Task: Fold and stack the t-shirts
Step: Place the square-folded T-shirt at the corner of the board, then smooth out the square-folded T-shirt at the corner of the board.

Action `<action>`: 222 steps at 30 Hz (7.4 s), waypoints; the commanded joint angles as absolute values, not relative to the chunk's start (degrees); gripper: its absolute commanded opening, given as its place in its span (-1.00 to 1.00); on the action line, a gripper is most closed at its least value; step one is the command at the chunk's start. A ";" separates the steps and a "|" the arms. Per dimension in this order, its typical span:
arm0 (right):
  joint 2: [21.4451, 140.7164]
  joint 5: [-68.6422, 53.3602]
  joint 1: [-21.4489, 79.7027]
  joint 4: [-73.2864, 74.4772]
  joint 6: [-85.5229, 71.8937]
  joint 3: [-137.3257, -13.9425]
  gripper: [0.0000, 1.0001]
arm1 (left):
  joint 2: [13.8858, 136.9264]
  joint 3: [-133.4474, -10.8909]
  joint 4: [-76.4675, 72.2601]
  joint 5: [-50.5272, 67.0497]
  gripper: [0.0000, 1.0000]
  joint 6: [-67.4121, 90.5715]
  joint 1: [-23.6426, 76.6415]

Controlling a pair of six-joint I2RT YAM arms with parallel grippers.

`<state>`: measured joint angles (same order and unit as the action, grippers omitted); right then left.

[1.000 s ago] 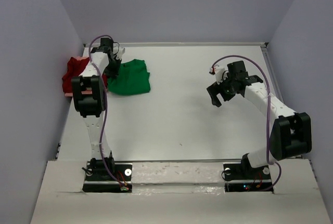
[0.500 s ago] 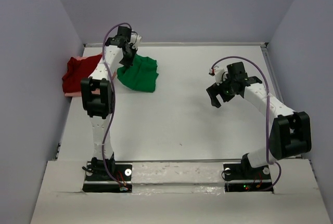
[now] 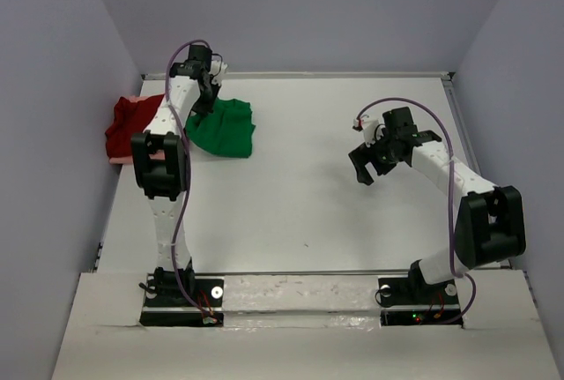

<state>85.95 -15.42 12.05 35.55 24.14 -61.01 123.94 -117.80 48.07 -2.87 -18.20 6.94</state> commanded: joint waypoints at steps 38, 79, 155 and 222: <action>88.33 -15.73 11.78 34.45 24.61 -61.00 0.99 | 121.82 -136.67 58.18 -5.71 -1.00 -24.34 0.97; 91.23 -13.36 12.83 34.45 24.87 -61.08 0.99 | 114.87 -140.89 59.94 -6.94 -1.00 -26.01 -1.14; 99.49 -5.36 13.36 33.31 25.93 -58.18 0.99 | 120.85 -103.01 13.46 -25.57 -1.00 -43.59 -6.94; 103.53 -1.67 12.30 32.52 25.93 -57.48 0.99 | 109.42 -90.44 0.44 -17.93 -1.00 -30.41 -9.84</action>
